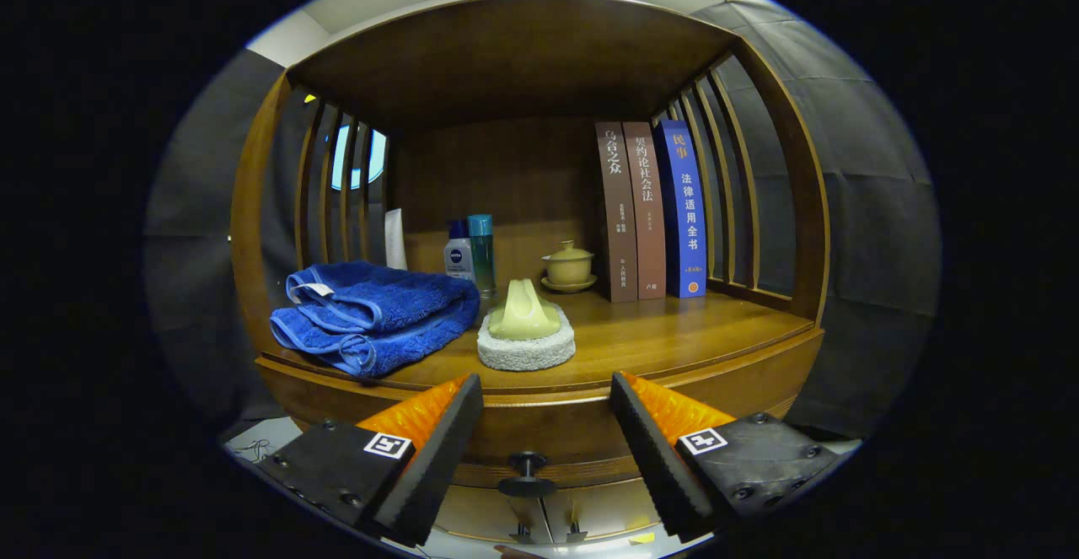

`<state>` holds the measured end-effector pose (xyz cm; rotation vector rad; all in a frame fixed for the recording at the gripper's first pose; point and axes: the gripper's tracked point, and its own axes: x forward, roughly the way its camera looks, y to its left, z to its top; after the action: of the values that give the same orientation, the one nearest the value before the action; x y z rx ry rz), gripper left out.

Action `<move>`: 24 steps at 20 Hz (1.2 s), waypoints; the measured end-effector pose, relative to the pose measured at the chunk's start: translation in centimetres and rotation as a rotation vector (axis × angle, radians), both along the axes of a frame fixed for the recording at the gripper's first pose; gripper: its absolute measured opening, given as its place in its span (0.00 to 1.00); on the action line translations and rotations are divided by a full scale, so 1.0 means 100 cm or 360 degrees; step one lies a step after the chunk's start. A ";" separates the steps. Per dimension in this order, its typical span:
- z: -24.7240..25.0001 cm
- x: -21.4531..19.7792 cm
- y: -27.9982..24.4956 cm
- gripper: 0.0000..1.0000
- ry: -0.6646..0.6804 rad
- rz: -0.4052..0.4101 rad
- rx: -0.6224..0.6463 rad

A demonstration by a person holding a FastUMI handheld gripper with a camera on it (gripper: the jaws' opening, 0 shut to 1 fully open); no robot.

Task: Pull open the drawer, take out the items inside it, and place them on the countertop above the cabinet.

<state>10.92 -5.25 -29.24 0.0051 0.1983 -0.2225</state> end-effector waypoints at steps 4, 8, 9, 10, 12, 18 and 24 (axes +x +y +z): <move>0.002 -0.007 0.008 0.99 0.0037 0.0066 -0.0005; 0.024 -0.021 0.011 0.99 0.0017 0.0077 -0.0007; 0.032 -0.026 0.009 0.99 0.0012 0.0068 -0.0006; 0.044 -0.030 0.007 0.99 0.0002 0.0057 -0.0007; 0.073 -0.041 0.005 0.99 -0.0018 0.0050 -0.0019; 0.159 -0.071 0.001 0.99 -0.0069 0.0011 -0.0086; 0.216 -0.091 0.015 0.99 -0.0052 0.0044 -0.0077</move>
<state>1.81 -3.79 -7.69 -0.0422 0.1603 -0.1993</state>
